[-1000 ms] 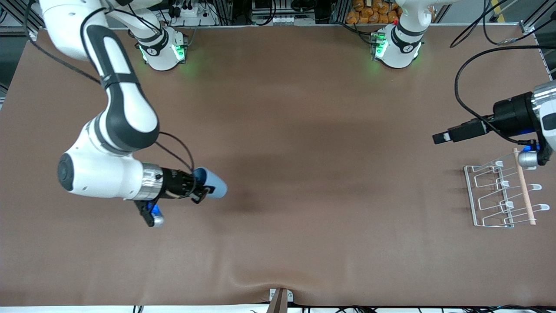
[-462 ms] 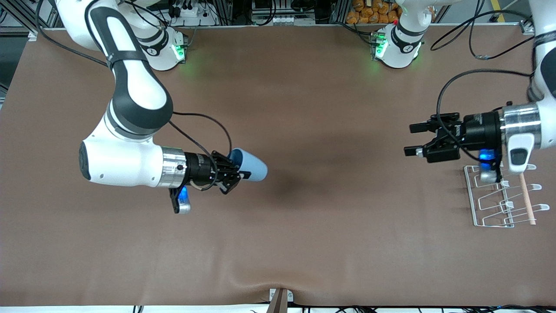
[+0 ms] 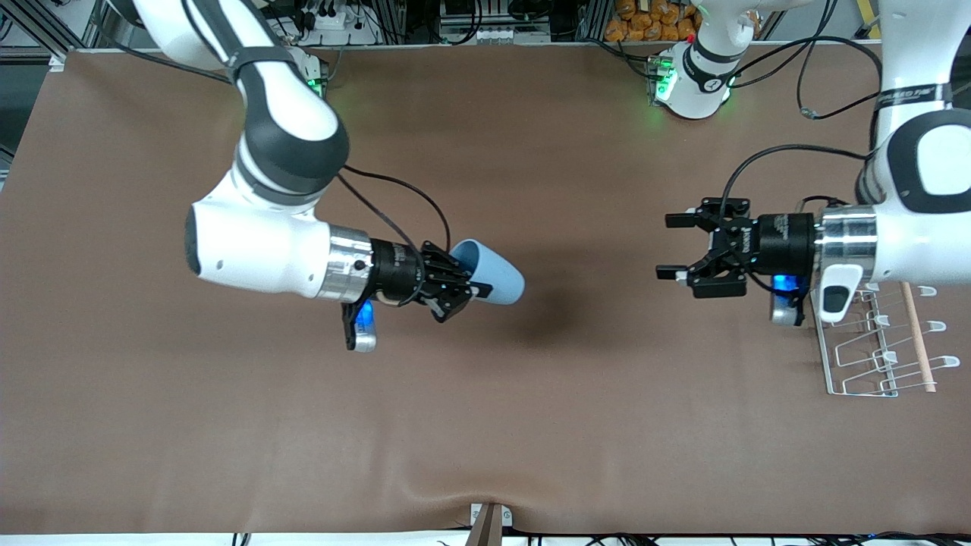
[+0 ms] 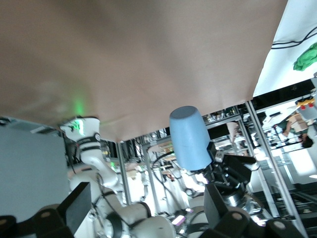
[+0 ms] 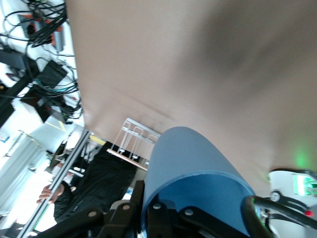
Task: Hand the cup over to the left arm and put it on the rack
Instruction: 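Lift the cup with the right gripper while the left gripper approaches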
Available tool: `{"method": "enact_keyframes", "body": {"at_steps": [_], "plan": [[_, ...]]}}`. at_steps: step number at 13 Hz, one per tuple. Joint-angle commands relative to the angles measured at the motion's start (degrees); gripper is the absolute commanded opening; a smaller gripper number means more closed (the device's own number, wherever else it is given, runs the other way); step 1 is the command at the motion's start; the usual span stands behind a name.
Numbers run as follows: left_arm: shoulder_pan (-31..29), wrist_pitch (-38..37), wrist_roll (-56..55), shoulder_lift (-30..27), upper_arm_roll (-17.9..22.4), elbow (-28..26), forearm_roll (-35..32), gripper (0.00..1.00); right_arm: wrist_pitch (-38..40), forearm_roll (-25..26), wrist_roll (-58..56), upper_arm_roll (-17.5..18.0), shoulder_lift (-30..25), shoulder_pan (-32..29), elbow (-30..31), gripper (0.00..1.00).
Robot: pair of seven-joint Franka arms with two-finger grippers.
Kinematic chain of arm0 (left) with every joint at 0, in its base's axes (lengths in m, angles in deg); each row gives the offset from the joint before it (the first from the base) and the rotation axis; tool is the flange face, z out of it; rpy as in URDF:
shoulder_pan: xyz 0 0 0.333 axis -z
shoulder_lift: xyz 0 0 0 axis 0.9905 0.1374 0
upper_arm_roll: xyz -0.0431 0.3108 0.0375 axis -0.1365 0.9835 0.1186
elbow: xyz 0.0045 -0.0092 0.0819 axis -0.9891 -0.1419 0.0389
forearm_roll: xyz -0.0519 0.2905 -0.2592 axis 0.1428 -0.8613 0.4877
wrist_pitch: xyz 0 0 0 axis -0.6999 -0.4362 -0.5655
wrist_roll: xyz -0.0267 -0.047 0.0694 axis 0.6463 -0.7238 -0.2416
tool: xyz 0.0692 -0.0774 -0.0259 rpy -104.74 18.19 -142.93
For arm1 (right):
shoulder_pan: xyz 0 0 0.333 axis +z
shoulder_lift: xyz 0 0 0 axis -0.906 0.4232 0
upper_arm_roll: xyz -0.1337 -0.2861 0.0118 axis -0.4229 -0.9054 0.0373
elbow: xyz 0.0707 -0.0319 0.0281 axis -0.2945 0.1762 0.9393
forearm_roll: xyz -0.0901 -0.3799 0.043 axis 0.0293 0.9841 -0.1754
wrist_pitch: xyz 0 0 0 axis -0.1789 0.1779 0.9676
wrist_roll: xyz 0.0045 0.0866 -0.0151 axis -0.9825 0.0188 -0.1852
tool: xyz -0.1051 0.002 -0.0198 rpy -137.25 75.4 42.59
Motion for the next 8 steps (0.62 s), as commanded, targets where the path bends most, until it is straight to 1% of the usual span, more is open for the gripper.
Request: {"method": "enact_keyframes", "body": {"at_steps": [1,2,5,6,8], "plan": [[2.0,0.8,-3.7,1.7,0.2,2.5,1.5,1.0,-3.8,-4.5,2.0,-0.5,0.1,1.6,-0.7,0.0],[2.8,1.9,-4.2,1.7,0.2,2.6,1.6,1.0,-4.5,-6.3,2.0,-0.6,0.0,2.0,-0.7,0.0],[4.4,4.4,-9.4,2.6,0.2,2.7,1.6,1.0,-4.5,-8.8,3.4,-0.6,0.0,2.3,-0.7,0.0],[4.6,5.7,-13.2,2.6,0.2,2.8,1.7,1.0,-4.5,-9.2,4.0,-0.6,0.0,2.4,-0.7,0.0],[7.6,8.8,-19.4,2.8,0.5,4.4,1.2,1.0,-4.7,-9.7,4.4,-0.5,0.0,3.0,-0.7,0.0]]}}
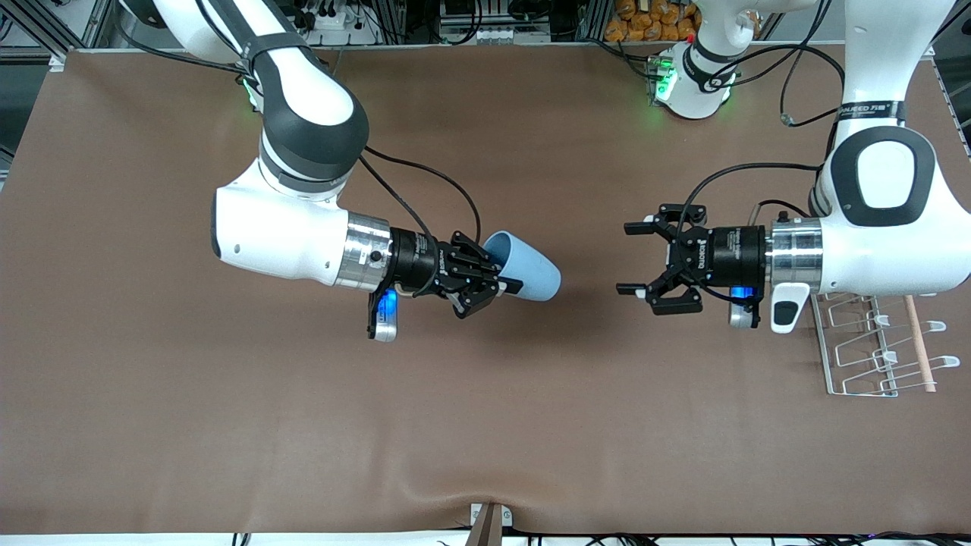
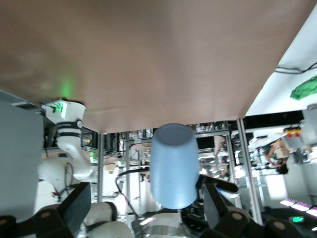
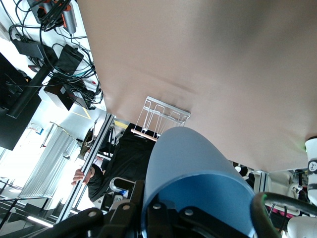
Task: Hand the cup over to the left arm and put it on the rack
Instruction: 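Bring the cup toward the left gripper and close the left gripper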
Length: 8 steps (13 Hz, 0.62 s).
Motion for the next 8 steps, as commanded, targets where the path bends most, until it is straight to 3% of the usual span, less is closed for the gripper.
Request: {"method": "enact_keyframes", "body": {"at_steps": [1,8], "plan": [[3.0,4.0,-6.6,1.0,0.4,2.6,0.2,1.0,-1.2,-2.9,1.4,-0.6,-0.1,1.5,-0.7,0.0],[7.2,8.6,-10.8,0.8,0.5,2.7,-9.1,1.0,-4.3,-4.1,4.6,-0.5,0.0,2.8,-0.7,0.0]]}}
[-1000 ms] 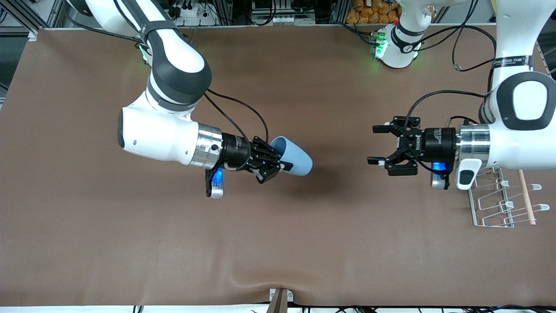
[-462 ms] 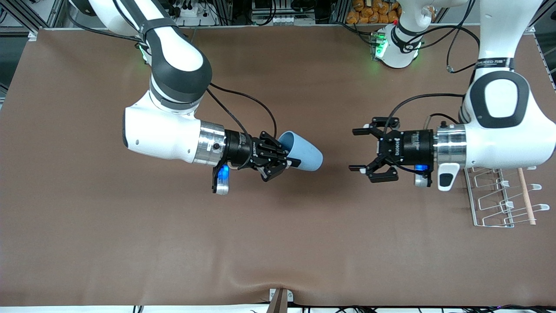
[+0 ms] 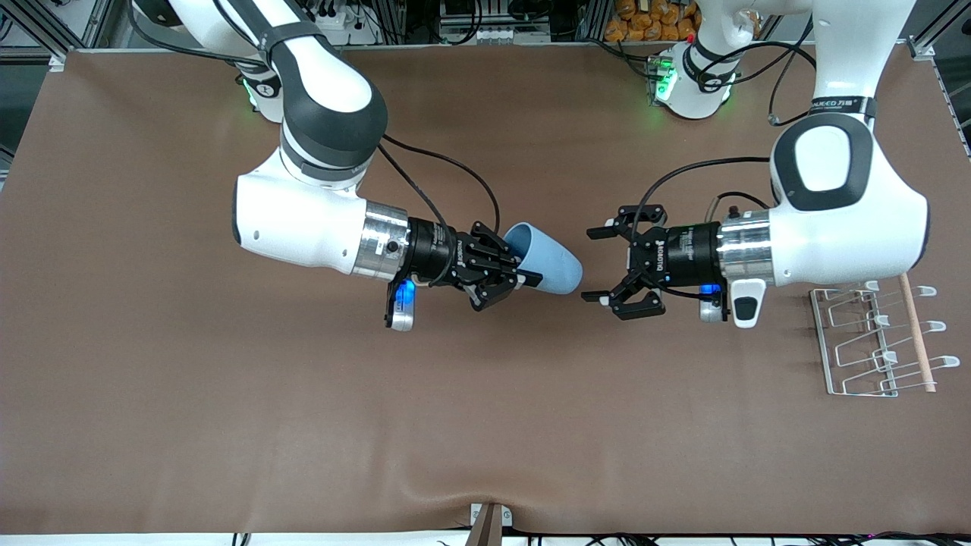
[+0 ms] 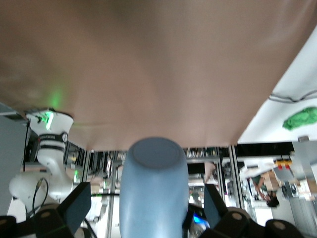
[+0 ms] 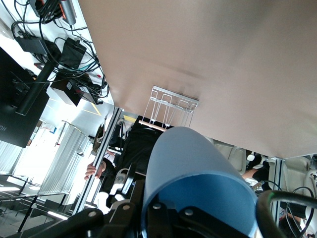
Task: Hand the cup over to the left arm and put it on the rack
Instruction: 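Bring the cup toward the left gripper and close the left gripper, then open the right gripper and pull it back from the cup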
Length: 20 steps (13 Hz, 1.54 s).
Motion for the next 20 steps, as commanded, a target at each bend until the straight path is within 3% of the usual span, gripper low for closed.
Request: {"method": "enact_keyframes", "body": {"at_steps": [1,15,16,19,20], "plan": [[1.7,2.0,-2.9,0.6,0.4,1.5,-2.6,1.0,-0.2,-1.5,1.9,-0.5,0.0,0.6,-0.7,0.0],[4.9,6.9,-4.6,2.9,0.5,2.1,-2.9,1.0,-2.7,-1.5,1.9,-0.8,0.1,2.2,-0.7,0.0],[4.9,6.9,-4.6,3.1,0.5,2.2,-2.9,0.94,-2.7,-1.5,1.9,-0.8,0.1,2.2,-0.7,0.0],[4.8,6.9,-4.1,3.1,0.5,2.2,-2.9,0.25,-2.7,-1.4,1.8,-0.9,0.1,2.2,-0.7,0.0],[4.8,6.9,-4.1,3.1,0.5,2.2,-2.9,0.09,-2.7,-1.3,1.8,-0.9,0.1,2.2,-0.7,0.0]]}}
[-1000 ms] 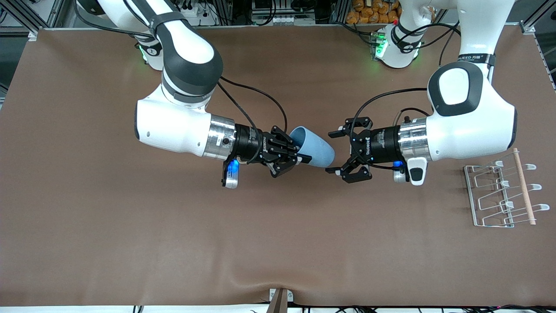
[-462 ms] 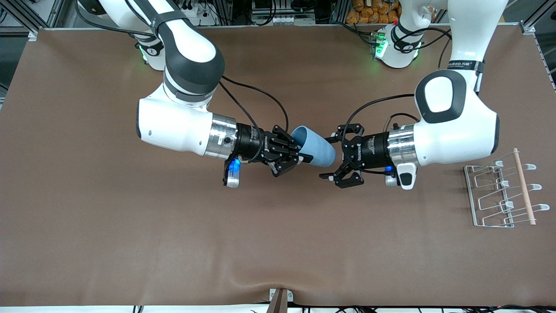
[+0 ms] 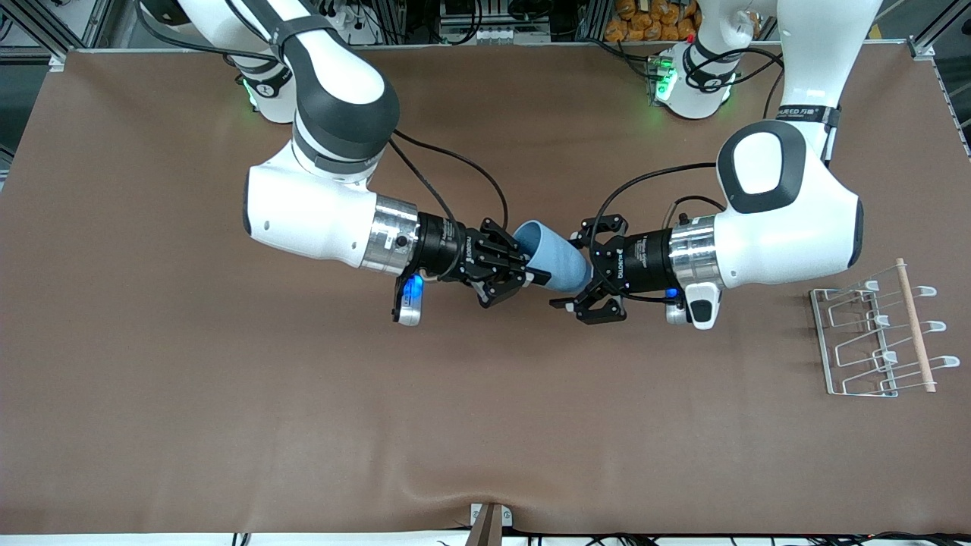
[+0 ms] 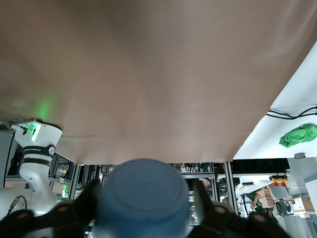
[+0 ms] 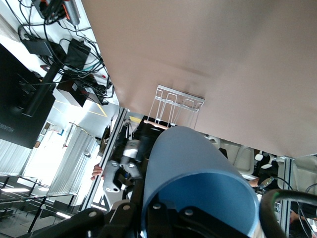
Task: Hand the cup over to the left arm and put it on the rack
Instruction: 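Open the right gripper and pull it back from the cup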
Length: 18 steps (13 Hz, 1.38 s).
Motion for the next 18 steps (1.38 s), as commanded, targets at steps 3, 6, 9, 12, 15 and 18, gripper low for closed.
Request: {"method": "enact_keyframes", "body": {"at_steps": [3,6,9,12,15,18], "plan": [[0.6,0.6,-1.4,0.7,0.4,1.8,-1.0,0.0,0.3,-1.0,0.9,-0.4,0.1,0.8,-0.7,0.0],[0.5,0.5,-1.5,0.7,0.4,1.8,-1.0,0.0,0.6,-0.6,0.4,-0.5,0.1,0.7,-0.7,0.38],[0.0,0.0,-1.2,0.7,0.5,1.8,-1.0,0.0,0.7,1.4,0.4,-0.5,0.1,0.5,-0.6,1.0],[-0.1,-0.1,-0.3,0.7,0.6,1.8,-2.3,0.0,0.9,1.6,0.5,-0.6,-0.4,0.5,-0.6,1.0],[-0.8,-0.5,2.9,0.5,0.6,1.8,-6.5,0.01,2.6,1.7,0.6,-0.9,-3.0,-1.1,0.0,1.0],[-0.7,-2.6,3.9,0.0,0.3,1.8,-14.5,0.02,10.3,2.9,0.6,-1.2,-4.7,-5.7,0.0,1.0]]}}
